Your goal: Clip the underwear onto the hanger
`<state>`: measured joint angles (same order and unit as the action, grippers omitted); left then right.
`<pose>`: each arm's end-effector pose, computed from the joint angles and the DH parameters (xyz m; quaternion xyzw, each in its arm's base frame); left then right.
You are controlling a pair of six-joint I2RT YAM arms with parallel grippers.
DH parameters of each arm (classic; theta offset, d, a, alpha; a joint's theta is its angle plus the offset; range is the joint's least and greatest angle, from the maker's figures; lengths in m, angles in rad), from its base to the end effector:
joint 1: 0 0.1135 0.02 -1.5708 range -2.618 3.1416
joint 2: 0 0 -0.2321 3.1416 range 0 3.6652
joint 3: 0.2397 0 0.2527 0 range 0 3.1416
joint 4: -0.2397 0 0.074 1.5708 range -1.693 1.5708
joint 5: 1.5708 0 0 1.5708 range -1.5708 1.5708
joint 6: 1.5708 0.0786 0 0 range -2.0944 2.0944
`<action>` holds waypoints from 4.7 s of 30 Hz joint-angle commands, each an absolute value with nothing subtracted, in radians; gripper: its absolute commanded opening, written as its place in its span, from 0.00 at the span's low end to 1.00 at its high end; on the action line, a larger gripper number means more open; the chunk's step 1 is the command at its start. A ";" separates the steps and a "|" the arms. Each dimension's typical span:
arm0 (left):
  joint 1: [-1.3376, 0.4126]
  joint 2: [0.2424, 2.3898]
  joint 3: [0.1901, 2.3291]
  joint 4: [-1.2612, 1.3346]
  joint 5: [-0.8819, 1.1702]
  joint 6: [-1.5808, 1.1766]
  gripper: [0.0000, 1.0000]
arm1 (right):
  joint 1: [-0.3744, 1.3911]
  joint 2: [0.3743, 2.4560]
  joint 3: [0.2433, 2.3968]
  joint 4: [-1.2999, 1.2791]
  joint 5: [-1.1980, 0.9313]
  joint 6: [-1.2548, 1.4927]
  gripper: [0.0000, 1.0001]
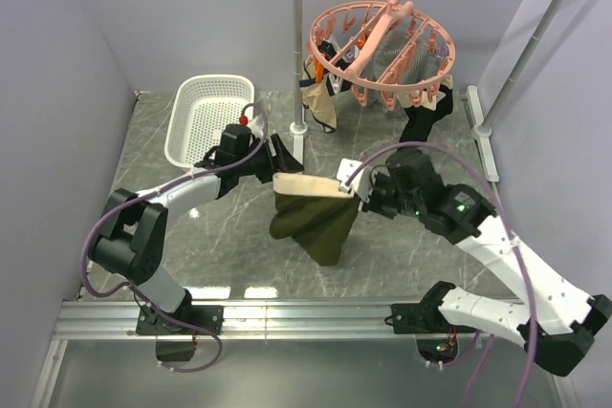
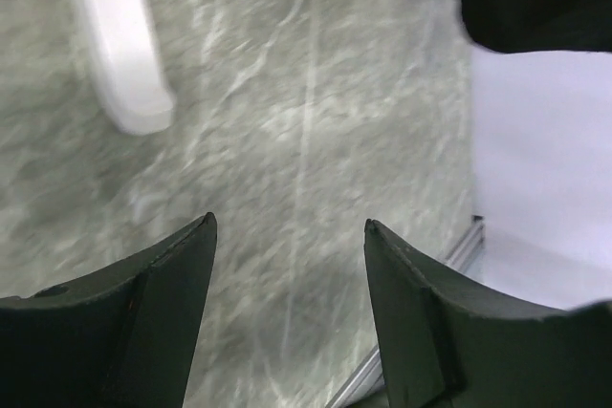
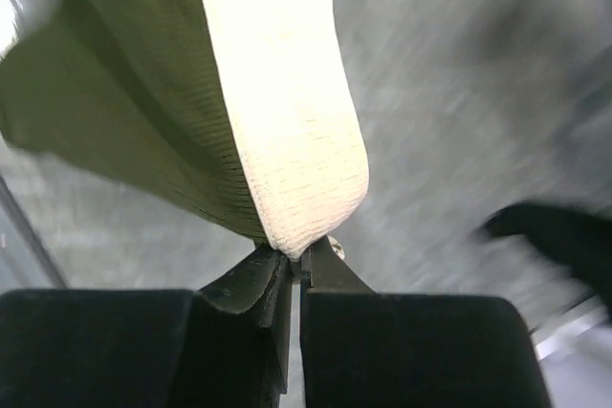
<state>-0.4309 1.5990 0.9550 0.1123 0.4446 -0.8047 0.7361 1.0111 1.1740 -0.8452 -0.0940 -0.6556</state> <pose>0.3346 -0.1910 0.1726 -0.0498 0.8523 -0.4365 0.2839 0.1784 0.1716 0.3132 -0.5937 0.6793 0.0597 0.4273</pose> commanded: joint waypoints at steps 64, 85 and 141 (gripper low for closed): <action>-0.620 1.830 1.103 -0.117 0.242 -0.621 0.11 | 0.020 1.555 0.997 -0.821 -0.456 -0.114 0.57; -0.575 1.861 1.137 -0.118 0.287 -0.606 0.42 | -0.040 1.666 0.968 -0.675 -0.425 0.074 0.51; -0.623 1.142 0.942 -0.236 0.299 -0.337 0.01 | -0.061 0.642 0.815 -0.617 -0.485 0.213 0.00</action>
<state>-0.6056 1.0489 0.9180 -0.1833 0.3668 -0.3553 -0.0551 0.5499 0.8707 -0.6594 -0.5831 0.1211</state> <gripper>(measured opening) 0.012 0.012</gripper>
